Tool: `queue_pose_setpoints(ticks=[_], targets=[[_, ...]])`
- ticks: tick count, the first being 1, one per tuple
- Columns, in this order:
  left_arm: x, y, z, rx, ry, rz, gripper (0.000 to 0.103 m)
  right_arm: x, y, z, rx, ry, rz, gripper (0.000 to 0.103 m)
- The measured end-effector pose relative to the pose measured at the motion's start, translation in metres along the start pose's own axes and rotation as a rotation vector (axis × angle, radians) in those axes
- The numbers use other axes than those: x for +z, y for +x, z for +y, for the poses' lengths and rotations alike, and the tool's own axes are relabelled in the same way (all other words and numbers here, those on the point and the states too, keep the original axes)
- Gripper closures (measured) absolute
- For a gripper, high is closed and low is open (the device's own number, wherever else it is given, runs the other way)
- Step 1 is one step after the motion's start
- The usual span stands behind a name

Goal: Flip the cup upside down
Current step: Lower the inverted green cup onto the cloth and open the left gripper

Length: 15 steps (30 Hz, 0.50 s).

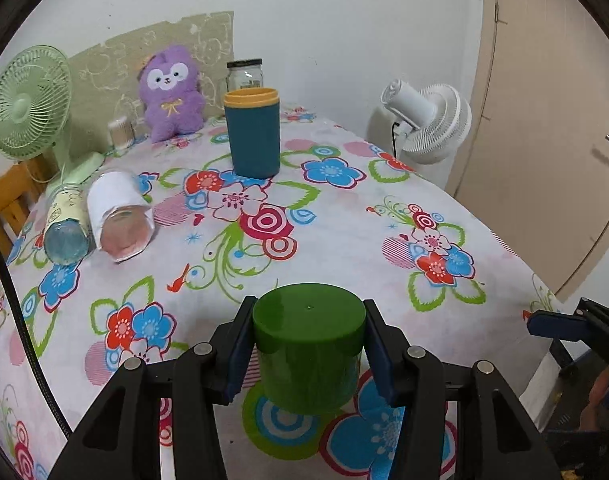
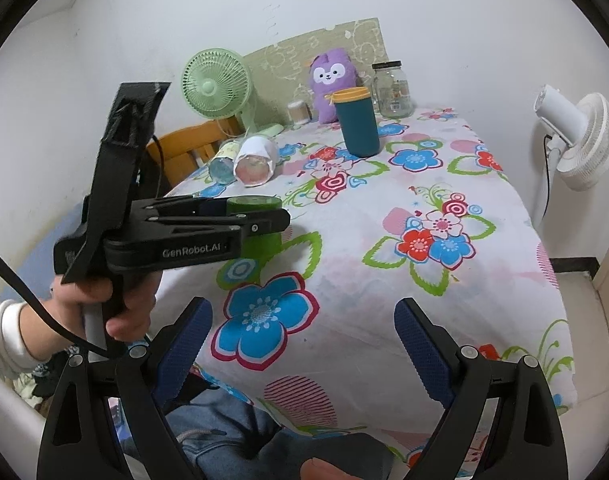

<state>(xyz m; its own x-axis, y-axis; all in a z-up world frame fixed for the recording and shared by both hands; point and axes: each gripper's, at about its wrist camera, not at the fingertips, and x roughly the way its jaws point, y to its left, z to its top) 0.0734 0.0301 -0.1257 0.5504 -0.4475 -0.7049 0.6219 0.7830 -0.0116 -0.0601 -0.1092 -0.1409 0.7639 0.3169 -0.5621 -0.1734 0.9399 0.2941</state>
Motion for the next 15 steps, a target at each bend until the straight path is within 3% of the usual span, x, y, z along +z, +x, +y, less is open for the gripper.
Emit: queue_pose_setpoints(ticks=[12,15], targets=[[-0.022,0.002,-0.003,0.013,0.015,0.017,0.05,0.0,0.004,0.005,0.013,-0.014,0.013,0.009],[-0.023,0.0,-0.004,0.025,0.019,0.016,0.036,0.001,0.007,0.001,0.015,-0.001,0.025,0.009]])
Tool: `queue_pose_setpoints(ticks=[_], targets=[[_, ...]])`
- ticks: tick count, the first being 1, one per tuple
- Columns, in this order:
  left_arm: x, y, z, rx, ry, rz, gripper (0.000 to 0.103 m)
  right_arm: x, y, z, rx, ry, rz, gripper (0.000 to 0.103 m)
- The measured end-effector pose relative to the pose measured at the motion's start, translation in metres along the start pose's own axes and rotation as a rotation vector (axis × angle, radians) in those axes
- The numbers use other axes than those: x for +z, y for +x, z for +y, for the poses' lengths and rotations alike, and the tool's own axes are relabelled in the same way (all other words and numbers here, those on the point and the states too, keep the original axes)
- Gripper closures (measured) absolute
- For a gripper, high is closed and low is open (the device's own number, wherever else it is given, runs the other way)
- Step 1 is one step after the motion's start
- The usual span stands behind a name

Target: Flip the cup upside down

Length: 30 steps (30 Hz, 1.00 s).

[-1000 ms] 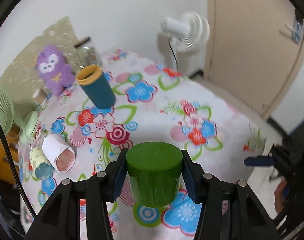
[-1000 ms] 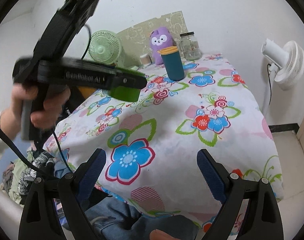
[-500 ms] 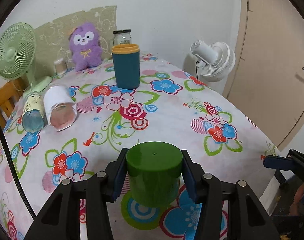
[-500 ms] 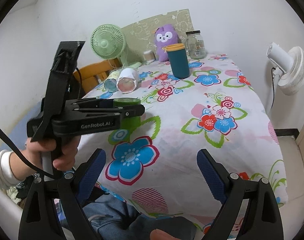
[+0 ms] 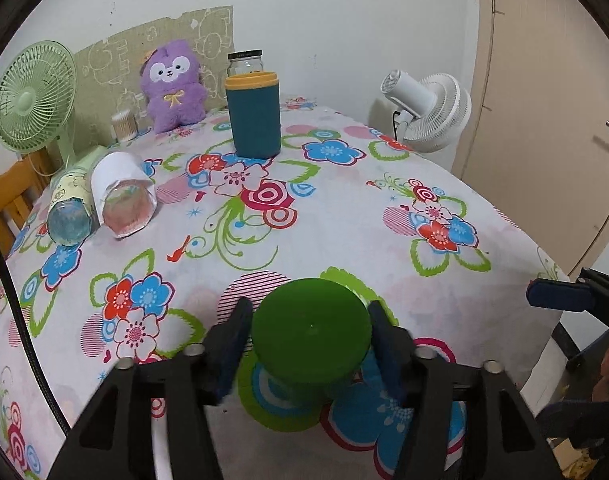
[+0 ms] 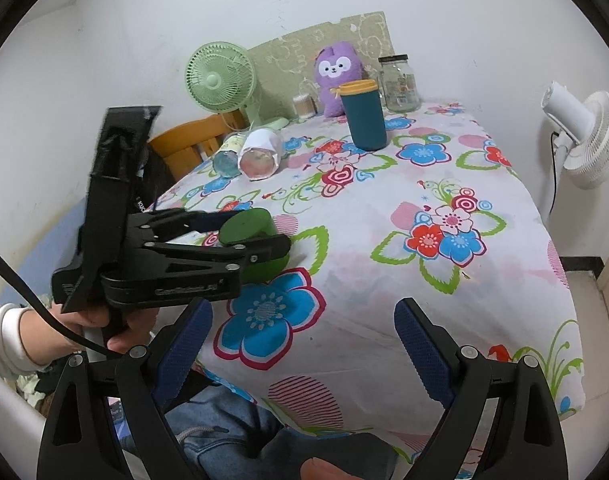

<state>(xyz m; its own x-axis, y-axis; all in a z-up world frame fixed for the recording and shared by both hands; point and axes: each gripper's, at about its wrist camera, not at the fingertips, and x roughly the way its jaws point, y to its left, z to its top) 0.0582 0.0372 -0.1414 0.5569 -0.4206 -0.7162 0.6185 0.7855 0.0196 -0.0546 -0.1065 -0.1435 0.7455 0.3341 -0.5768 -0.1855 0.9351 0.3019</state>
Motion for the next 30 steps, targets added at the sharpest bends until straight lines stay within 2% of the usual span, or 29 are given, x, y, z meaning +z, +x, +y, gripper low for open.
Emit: queue_pose_setpoints(ticks=[2,8,14,19,23,26,30], targets=[[0.001,-0.003,-0.001,0.008,0.005,-0.007,0.025,0.001,0.001,-0.002,0.005,0.007,0.005,0.009],[0.011,-0.007,0.0,0.024,0.016,0.002,0.014,0.007,0.003,-0.004,0.008,0.003,0.007,0.009],[0.023,-0.013,0.013,0.037,-0.029,0.031,0.009,0.021,0.004,-0.002,0.013,-0.014,0.003,0.009],[0.031,-0.026,0.024,0.073,-0.052,0.025,0.007,0.038,0.003,0.007,0.015,-0.04,-0.018,0.009],[0.035,-0.041,0.037,0.109,-0.086,-0.008,0.004,0.054,0.003,0.019,0.009,-0.06,-0.038,0.009],[0.038,-0.055,0.049,0.142,-0.134,-0.048,0.0,0.066,0.002,0.029,0.008,-0.073,-0.06,0.002],[0.038,-0.074,0.069,0.188,-0.199,-0.112,0.0,0.084,-0.001,0.046,0.002,-0.09,-0.102,0.0]])
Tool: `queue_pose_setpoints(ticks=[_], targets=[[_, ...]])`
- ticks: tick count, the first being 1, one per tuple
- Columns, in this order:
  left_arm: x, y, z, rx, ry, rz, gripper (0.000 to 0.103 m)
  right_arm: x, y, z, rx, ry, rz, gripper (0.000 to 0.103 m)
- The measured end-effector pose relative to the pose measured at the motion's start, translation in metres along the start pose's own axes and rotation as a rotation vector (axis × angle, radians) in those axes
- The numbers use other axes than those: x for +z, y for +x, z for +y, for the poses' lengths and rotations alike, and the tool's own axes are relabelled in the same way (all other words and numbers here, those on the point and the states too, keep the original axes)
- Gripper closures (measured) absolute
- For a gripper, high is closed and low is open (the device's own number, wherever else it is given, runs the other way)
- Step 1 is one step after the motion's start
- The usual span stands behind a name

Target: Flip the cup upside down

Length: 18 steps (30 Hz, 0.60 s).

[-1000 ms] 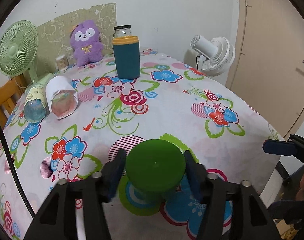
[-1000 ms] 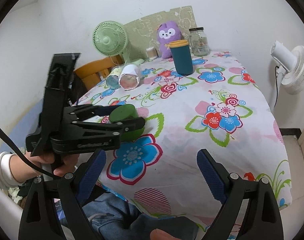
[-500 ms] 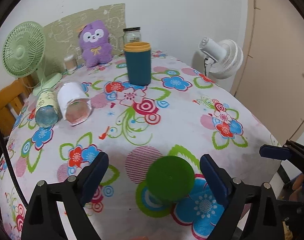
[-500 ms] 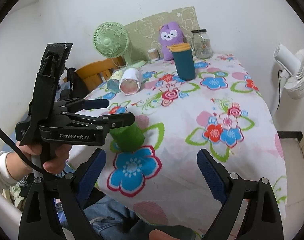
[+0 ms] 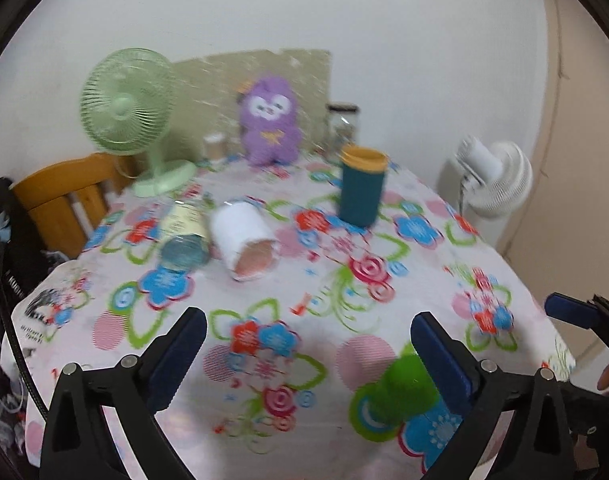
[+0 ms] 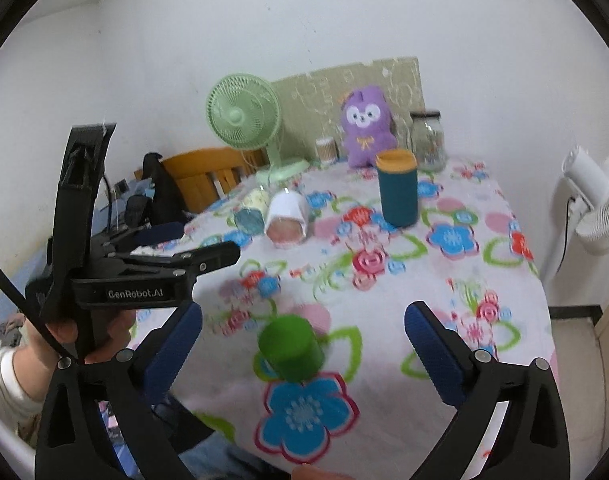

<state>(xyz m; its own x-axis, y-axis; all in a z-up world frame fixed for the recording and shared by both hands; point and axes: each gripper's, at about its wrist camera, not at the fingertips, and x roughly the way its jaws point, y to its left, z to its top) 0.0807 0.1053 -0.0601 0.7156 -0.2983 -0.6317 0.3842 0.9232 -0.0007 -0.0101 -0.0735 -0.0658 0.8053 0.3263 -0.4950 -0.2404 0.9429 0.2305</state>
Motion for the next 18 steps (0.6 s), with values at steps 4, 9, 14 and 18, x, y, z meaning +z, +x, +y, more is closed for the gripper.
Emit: queue_pose_setpoints(ticks=[4,9,14,18], targets=[[0.004,-0.013,0.021,0.036,-0.052,-0.044,0.0,0.016,0.001,0.016,-0.046,-0.008,-0.04,0.0],[0.003,-0.031,0.051,0.076,-0.154,-0.103,0.0,0.029,0.004,0.038,-0.128,-0.028,-0.068,0.0],[-0.003,-0.048,0.074,0.099,-0.23,-0.134,0.0,0.031,0.004,0.06,-0.169,-0.047,-0.086,0.0],[-0.007,-0.062,0.083,0.156,-0.225,-0.18,0.0,0.031,0.001,0.075,-0.208,-0.061,-0.098,0.0]])
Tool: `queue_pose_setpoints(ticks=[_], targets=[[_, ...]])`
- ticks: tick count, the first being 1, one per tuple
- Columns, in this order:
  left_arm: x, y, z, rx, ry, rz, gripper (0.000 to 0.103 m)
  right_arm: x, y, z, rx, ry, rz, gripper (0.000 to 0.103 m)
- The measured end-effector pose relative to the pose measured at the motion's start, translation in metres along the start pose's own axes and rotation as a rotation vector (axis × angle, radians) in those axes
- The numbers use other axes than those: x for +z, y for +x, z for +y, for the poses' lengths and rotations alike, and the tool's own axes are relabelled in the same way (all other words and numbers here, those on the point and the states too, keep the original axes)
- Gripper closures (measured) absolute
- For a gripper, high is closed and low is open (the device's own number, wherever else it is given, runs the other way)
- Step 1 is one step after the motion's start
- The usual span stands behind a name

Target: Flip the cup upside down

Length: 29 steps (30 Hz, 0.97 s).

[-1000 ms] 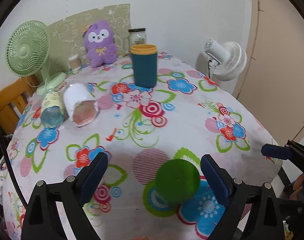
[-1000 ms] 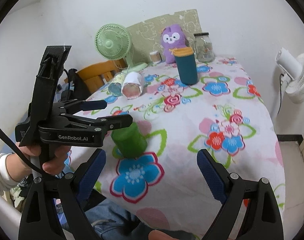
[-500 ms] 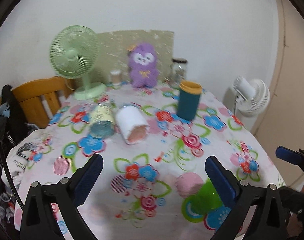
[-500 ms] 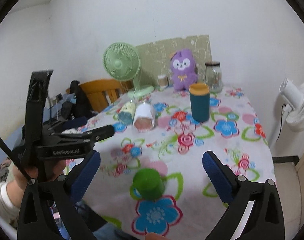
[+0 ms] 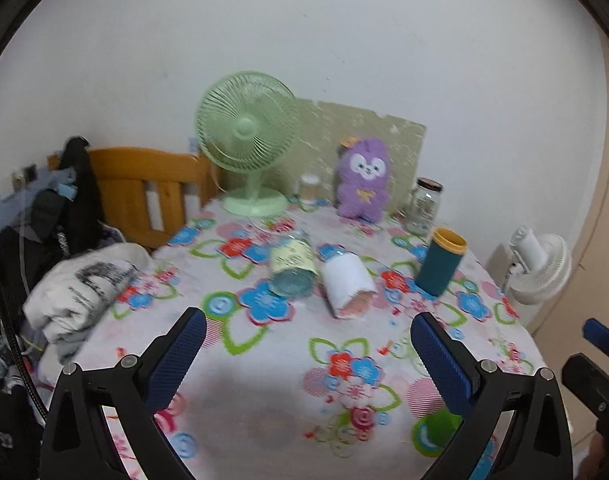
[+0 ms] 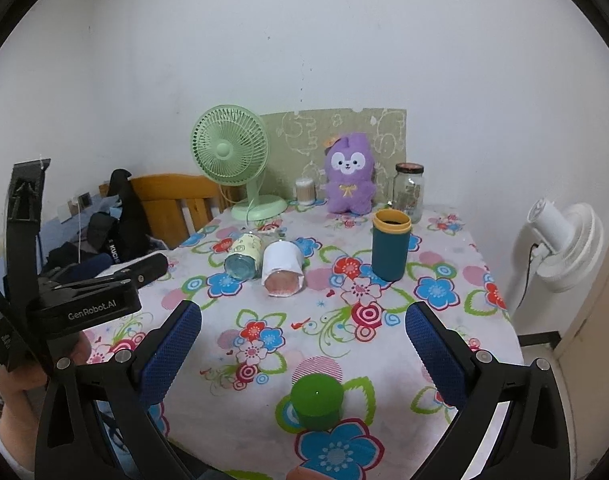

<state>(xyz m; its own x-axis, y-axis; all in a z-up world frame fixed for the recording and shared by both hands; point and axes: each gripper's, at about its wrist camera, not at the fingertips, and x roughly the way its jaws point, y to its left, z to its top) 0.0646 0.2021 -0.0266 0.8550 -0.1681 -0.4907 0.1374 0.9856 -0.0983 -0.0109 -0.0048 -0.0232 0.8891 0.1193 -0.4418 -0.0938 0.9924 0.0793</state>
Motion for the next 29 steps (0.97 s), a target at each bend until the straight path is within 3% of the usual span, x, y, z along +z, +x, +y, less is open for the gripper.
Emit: queue_pose_setpoints(ticks=[5,11,29], targets=[[-0.001,-0.015,-0.002,0.024,0.059,-0.052,0.0,0.002,-0.008,0.01,0.013,0.011,-0.005,0.0],[-0.003,-0.018,-0.007,0.019,0.096,-0.057,0.0,0.004,-0.007,0.01,0.001,0.021,0.001,0.0],[0.0,-0.016,-0.004,0.02,0.063,-0.048,0.0,0.003,-0.004,0.011,-0.01,0.013,0.012,0.0]])
